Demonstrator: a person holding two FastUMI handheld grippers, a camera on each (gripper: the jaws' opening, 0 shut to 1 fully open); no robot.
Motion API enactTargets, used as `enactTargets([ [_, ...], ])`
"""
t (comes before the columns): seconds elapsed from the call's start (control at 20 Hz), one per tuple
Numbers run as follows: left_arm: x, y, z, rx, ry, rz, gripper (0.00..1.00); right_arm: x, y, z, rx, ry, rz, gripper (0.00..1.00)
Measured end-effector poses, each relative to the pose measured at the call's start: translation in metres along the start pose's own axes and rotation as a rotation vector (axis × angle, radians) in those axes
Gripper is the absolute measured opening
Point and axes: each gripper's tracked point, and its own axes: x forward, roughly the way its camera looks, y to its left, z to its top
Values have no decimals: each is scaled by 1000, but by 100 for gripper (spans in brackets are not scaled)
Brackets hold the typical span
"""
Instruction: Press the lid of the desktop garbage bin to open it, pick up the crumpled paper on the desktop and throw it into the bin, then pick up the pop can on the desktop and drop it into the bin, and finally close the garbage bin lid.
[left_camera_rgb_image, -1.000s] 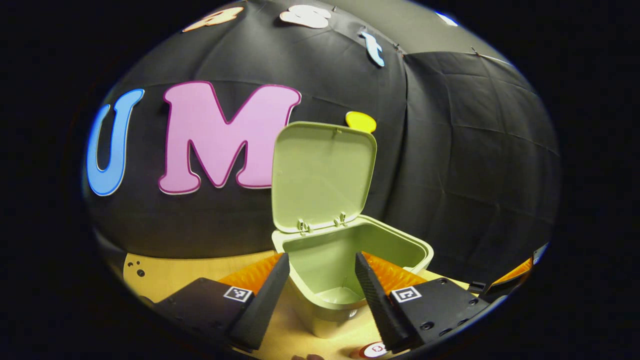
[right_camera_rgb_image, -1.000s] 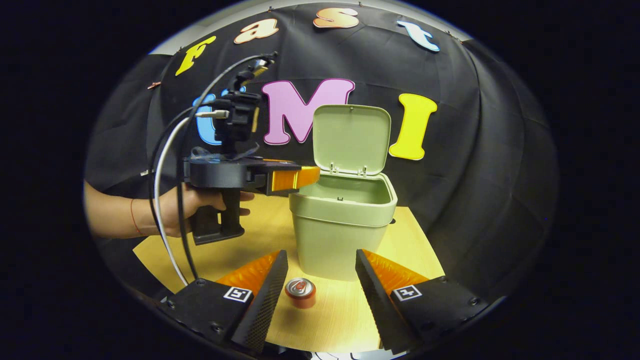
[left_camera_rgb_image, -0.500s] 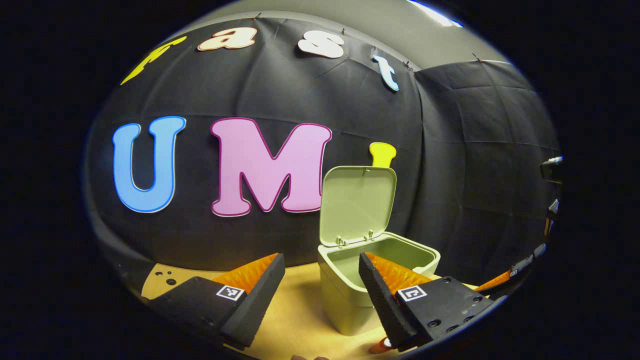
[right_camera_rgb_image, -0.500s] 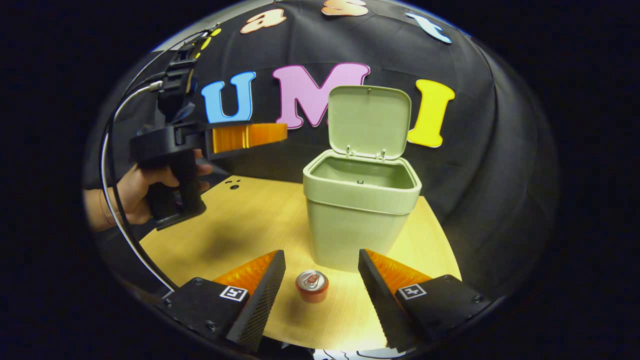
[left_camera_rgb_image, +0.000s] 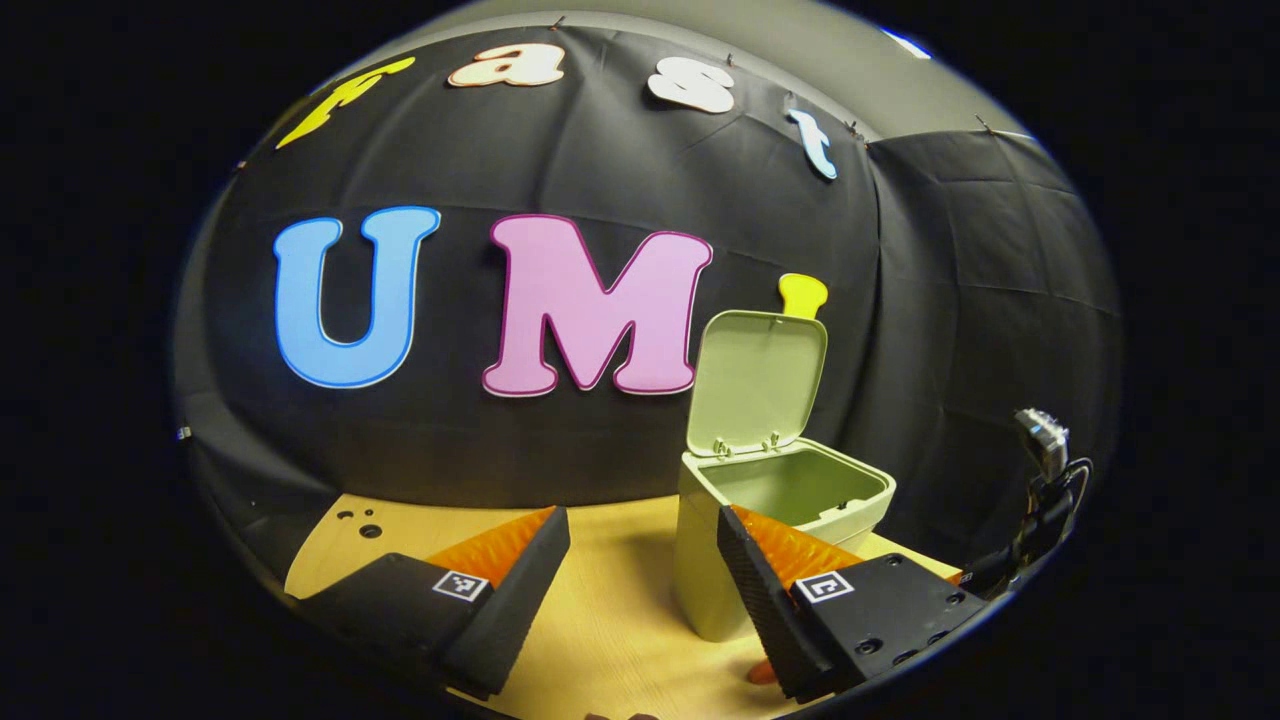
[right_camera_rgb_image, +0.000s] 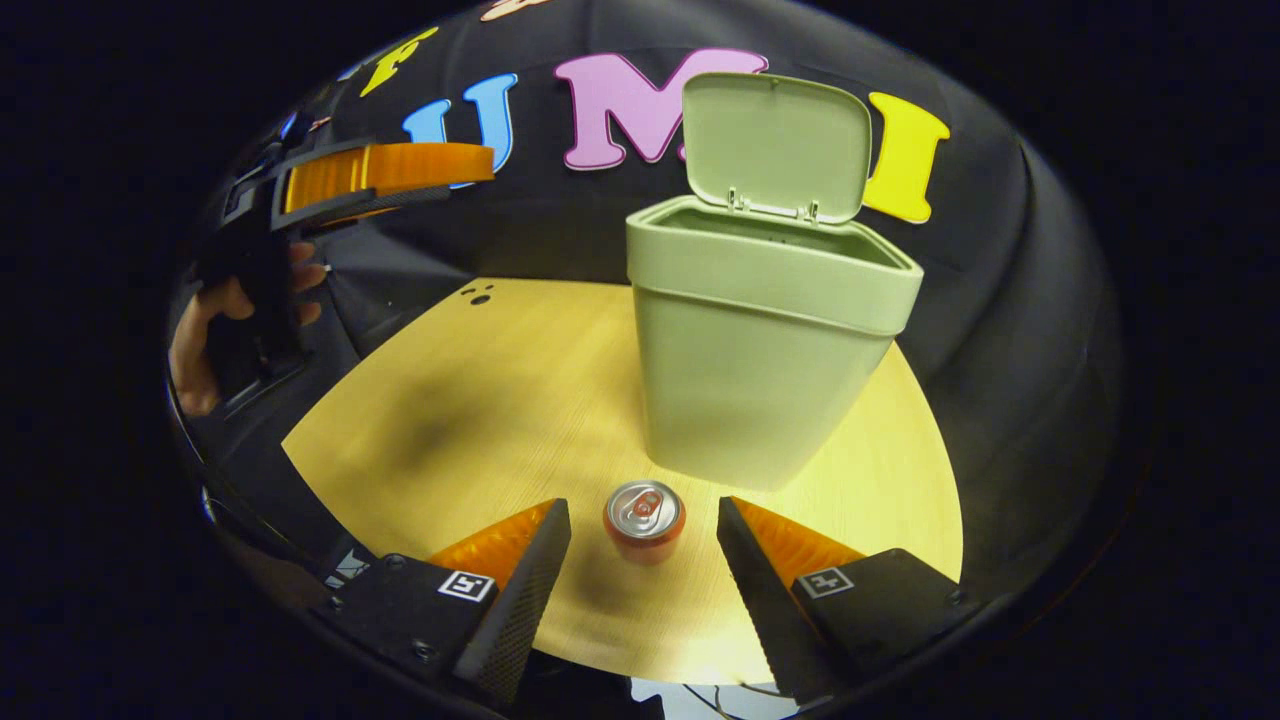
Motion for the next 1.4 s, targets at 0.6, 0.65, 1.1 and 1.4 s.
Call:
enactTargets([
  [0.6,-34,25,-42,-40,95,70,96,45,1,-30,19,114,22,94],
  [0.65,-37,28,-45,-44,104,77,96,51,0,-33,11,127,22,94],
  [1.1,-51,42,-63,-71,143,118,96,80,3,-51,-20,198,23,94],
  [1.4,-49,45,-67,-71,152,120,96,84,-2,-52,-10,209,7,84],
])
